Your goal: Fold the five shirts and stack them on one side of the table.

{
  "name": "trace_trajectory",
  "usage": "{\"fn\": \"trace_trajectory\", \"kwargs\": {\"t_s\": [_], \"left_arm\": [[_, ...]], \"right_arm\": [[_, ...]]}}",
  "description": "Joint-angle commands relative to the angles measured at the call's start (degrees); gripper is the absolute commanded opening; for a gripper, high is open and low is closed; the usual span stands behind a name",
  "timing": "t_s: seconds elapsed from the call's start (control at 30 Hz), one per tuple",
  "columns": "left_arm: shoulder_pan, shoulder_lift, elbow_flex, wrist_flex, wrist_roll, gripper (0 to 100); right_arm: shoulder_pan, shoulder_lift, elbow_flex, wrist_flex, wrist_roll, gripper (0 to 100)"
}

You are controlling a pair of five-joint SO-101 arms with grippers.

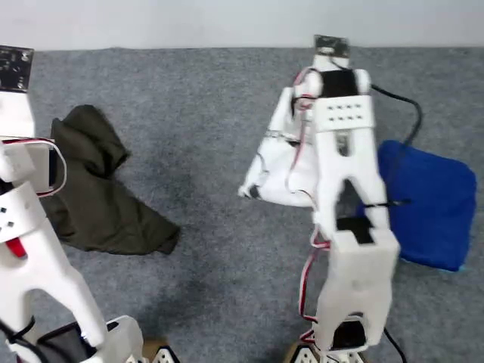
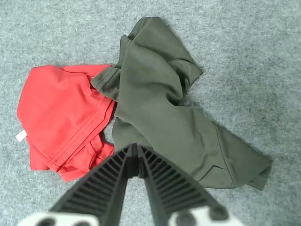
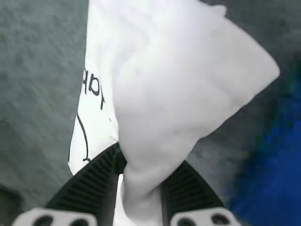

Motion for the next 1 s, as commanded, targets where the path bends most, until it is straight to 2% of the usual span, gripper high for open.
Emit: {"fn": "trace_trajectory", "kwargs": {"t_s": [0.0, 0.17, 0.33, 0.57, 0.73, 0.97], "left_arm": [[-0.26, -1.76, -0.04, 1.05, -0.44, 0], [-0.09, -1.76, 0.04, 1.05, -0.44, 0], [-0.09, -1.76, 0.04, 1.05, -0.44, 0], [0.00, -1.76, 0.04, 1.05, -0.44, 0], [0.00, -1.67, 0.04, 1.05, -0.44, 0], [0.00, -1.58, 0.04, 1.05, -0.44, 0]], "right_arm": [[6.29, -13.58, 7.65, 2.42, 8.18, 0.8], [14.02, -21.14, 14.95, 2.42, 17.05, 0.8], [20.44, -22.46, 16.00, 2.33, 22.33, 0.8], [26.95, -22.20, 16.00, 2.33, 24.09, 0.8], [29.85, -21.85, 16.26, 2.24, 28.40, 0.9], [33.54, -13.76, 16.26, -2.51, 28.75, 3.9]]}}
